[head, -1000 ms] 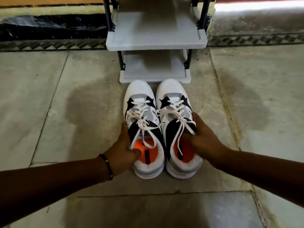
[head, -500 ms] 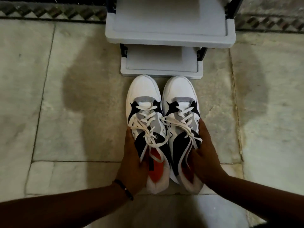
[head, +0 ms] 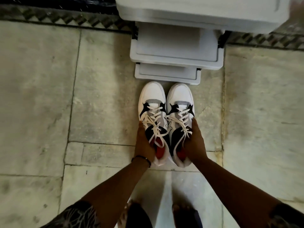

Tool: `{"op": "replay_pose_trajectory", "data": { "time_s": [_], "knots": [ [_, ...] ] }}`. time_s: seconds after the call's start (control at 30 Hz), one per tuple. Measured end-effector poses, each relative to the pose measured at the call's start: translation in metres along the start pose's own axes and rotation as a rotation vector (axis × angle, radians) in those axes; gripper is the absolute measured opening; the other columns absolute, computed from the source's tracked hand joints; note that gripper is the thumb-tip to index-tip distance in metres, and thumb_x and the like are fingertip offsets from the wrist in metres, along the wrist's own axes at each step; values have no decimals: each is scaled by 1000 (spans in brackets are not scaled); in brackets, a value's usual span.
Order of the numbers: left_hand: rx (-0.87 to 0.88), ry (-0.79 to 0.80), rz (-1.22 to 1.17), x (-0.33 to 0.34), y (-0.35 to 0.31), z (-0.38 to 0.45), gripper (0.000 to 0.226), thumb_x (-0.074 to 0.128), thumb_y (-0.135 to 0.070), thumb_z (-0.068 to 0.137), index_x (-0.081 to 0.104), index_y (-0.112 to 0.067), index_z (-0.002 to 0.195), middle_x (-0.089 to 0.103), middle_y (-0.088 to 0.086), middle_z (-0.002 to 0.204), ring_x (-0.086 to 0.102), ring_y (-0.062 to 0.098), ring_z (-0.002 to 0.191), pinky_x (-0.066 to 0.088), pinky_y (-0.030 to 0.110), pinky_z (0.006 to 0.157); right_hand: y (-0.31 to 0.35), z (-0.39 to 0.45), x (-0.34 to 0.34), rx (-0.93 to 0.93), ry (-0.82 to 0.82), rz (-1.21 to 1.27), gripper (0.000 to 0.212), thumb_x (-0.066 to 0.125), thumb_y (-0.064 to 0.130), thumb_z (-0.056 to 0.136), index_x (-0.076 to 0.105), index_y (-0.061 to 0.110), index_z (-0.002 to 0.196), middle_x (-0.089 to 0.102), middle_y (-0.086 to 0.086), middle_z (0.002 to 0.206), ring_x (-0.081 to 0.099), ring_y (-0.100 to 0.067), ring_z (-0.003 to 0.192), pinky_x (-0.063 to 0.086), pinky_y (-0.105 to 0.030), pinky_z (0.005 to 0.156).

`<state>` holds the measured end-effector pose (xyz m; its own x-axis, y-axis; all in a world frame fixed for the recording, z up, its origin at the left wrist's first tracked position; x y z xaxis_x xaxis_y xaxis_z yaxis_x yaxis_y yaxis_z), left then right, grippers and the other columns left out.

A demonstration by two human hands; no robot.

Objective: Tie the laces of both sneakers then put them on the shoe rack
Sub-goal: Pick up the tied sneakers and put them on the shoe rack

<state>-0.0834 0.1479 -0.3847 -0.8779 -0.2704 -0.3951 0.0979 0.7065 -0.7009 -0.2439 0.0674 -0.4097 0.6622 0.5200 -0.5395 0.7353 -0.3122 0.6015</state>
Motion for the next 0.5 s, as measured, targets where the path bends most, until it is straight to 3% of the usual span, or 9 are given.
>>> {"op": "replay_pose_trajectory", "data": {
  "time_s": [0.03,0.07,0.13,0.2,0.27,0.37,0.5],
  "knots": [
    [-30,-46,-88,-8,-6,-5,31,36,-26,95,56,-25,120,70,6,101,65,14,94,55,16,70,4,-8,-6,35,-10,18,66,43,26,84,19,23,146,42,-10,145,43,-28,130,36,-41,107],
    [-34,-85,-147,-14,-8,-11,34,33,-28,96,54,-18,121,69,3,98,64,14,91,55,15,64,8,-18,-11,56,-12,24,64,44,20,85,22,24,145,47,-10,142,47,-29,126,37,-38,104],
    [-121,-89,-90,-31,-22,-36,38,40,-18,94,41,-10,132,61,12,115,58,24,106,53,19,80,20,-43,-23,96,-13,36,62,45,10,87,25,24,144,50,-11,139,49,-30,124,36,-31,98],
    [-122,-39,7,-42,-29,-62,55,46,-8,89,27,-17,140,46,12,139,46,27,125,41,28,100,38,-72,-39,112,-8,57,63,46,8,87,25,26,144,53,-10,136,51,-29,122,35,-28,93],
    [-123,-37,-16,-61,-42,-93,59,49,-9,87,27,-24,140,45,7,142,43,23,129,34,26,103,62,-101,-57,126,8,84,64,46,8,87,25,28,144,56,-7,133,53,-27,119,36,-27,91],
    [-86,-56,-141,-94,-79,-136,58,52,-19,85,31,-29,138,49,2,138,45,16,128,36,30,106,107,-148,-89,114,-8,152,64,48,6,85,32,29,142,58,0,130,55,-15,109,38,-27,89],
    [-81,-55,-353,-130,-125,-183,56,50,-1,86,35,-40,123,54,-19,115,50,-21,100,39,-1,83,157,-199,-125,94,-27,257,65,49,3,82,38,33,138,63,5,120,60,-12,105,42,-25,88]
  ]
}}
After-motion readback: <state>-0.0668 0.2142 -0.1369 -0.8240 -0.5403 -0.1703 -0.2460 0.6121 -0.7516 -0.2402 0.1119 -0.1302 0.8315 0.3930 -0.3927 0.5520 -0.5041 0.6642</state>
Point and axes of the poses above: each hand's wrist, its own z-axis towards the middle knuckle, its own x-axis out of the palm, y = z × x, the point moved 7 cm from there along z, towards the middle knuckle
